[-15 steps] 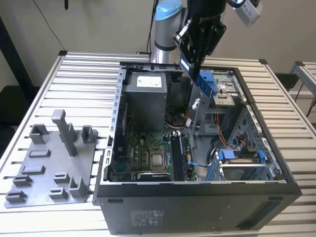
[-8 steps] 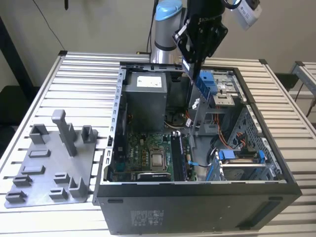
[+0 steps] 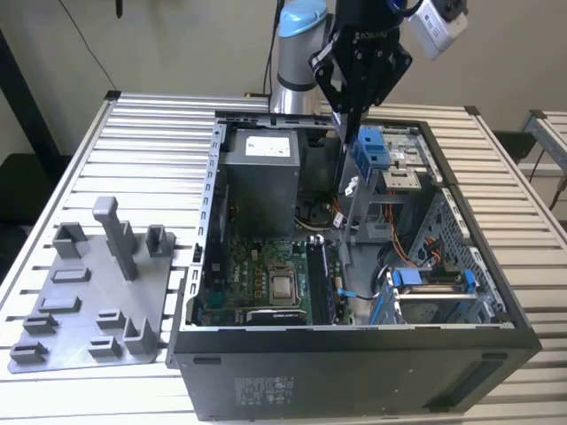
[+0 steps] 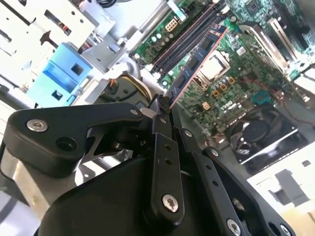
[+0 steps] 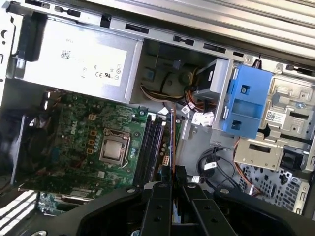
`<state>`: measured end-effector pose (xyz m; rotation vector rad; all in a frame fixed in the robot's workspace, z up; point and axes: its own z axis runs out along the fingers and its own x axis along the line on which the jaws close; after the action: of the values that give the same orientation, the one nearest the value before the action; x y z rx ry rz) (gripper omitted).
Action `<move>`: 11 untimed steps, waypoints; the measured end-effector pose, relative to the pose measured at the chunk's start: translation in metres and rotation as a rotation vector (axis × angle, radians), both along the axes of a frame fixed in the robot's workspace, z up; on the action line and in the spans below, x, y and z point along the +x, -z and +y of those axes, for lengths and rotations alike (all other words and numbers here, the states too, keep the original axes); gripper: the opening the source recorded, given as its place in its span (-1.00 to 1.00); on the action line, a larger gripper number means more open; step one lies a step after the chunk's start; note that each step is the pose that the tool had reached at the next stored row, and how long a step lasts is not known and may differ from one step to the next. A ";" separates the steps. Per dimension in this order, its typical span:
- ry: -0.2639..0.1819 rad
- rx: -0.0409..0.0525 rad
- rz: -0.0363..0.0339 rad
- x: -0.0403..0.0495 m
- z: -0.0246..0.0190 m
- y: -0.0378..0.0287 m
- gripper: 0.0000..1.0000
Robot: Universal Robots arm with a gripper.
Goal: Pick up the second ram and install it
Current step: 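Insert the second ram into the second slot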
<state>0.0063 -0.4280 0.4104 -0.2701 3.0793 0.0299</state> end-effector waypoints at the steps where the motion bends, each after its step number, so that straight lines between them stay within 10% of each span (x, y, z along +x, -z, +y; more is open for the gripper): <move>1: 0.017 0.0000 0.0000 0.0000 0.0000 0.0000 -0.72; 11: 0.172 0.0000 0.0000 0.0000 0.0000 0.0004 -0.72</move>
<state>0.0063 -0.4280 0.4100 -0.0042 3.0897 0.0232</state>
